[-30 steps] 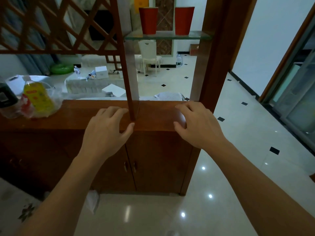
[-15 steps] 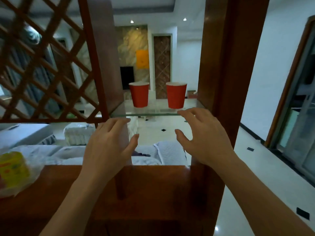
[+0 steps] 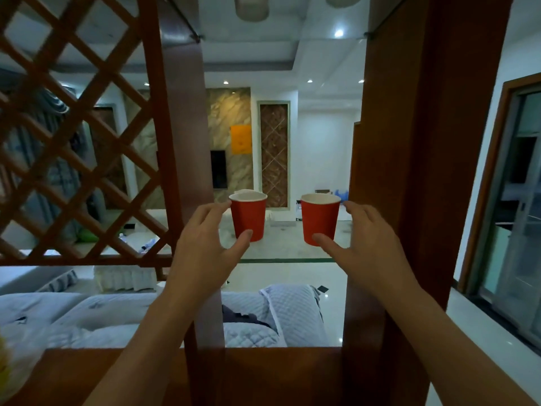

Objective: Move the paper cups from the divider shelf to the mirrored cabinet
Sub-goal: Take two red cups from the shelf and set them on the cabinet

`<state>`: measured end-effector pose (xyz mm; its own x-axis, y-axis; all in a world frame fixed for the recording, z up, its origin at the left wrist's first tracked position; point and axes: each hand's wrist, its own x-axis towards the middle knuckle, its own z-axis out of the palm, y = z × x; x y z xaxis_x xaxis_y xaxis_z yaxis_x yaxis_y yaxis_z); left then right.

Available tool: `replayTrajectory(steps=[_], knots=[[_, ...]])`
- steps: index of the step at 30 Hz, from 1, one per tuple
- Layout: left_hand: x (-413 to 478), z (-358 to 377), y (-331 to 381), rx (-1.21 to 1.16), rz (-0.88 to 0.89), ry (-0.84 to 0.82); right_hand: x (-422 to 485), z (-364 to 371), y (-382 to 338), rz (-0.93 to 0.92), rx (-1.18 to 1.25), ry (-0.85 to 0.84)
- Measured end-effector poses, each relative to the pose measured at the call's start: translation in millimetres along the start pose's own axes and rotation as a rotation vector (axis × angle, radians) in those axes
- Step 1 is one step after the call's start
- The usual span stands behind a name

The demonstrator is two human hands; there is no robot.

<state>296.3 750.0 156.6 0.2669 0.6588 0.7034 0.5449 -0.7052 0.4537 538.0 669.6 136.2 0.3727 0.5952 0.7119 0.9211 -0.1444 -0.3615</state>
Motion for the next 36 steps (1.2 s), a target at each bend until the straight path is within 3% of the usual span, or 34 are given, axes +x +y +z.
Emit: replayTrajectory(steps=[5, 16, 26, 36], knots=[[27.9, 27.3, -21.3, -0.058, -0.179, -0.136, 22.3, 13.0, -3.4, 0.154, 0.129, -0.045], [75.1, 60.1, -33.6, -0.335, -0.249, -0.187, 43.3, 30.5, -8.2, 0.253, 0.376, -0.108], [58.2, 42.3, -21.7, -0.482, -0.173, -0.079, 33.6, 15.9, -15.2, 0.189, 0.454, -0.009], [-32.0, -4.5, -16.8, -0.675, -0.112, 0.052, -40.2, -24.4, -30.7, 0.113, 0.564, 0.135]])
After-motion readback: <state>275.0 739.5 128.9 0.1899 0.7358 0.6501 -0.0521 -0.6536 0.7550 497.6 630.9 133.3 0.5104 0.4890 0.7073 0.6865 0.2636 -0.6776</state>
